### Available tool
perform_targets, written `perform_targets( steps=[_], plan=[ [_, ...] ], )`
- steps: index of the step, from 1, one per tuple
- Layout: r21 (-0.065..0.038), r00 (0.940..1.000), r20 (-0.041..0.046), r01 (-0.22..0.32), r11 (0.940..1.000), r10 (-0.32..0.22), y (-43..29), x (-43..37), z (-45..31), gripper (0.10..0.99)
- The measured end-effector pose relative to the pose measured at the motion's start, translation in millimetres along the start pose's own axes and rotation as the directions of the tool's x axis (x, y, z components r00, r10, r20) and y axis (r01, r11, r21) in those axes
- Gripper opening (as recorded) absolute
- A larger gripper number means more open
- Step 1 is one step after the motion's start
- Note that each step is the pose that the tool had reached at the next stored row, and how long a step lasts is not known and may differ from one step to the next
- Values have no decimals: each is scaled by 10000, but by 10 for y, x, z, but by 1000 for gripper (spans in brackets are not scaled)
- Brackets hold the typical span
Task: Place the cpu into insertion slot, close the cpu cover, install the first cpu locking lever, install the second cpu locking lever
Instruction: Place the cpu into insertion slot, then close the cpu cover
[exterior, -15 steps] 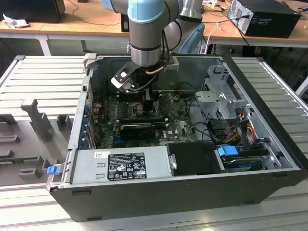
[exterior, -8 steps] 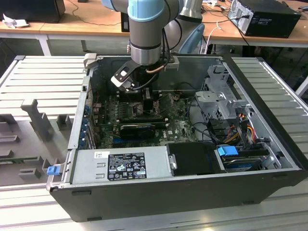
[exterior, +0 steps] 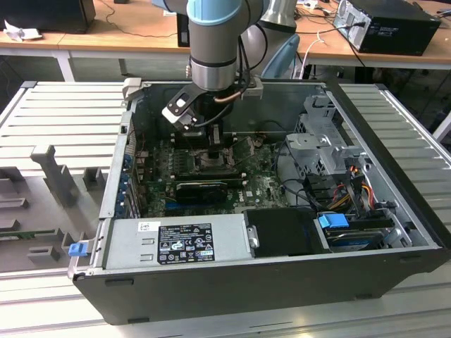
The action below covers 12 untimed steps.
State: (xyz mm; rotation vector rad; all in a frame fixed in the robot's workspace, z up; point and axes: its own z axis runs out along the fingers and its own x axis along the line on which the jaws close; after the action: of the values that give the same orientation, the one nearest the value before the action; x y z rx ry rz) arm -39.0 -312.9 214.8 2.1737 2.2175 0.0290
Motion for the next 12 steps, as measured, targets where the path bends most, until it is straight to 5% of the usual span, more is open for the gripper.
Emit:
perform_targets(
  steps=[2,10,12],
  plan=[
    [0,10000,0,0,10000,0,0,0,-9,102],
    [4,10000,-3,3,10000,-3,10,-2,-106,106],
    [30,10000,-1,0,10000,0,63,-3,-105,106]
  ],
)
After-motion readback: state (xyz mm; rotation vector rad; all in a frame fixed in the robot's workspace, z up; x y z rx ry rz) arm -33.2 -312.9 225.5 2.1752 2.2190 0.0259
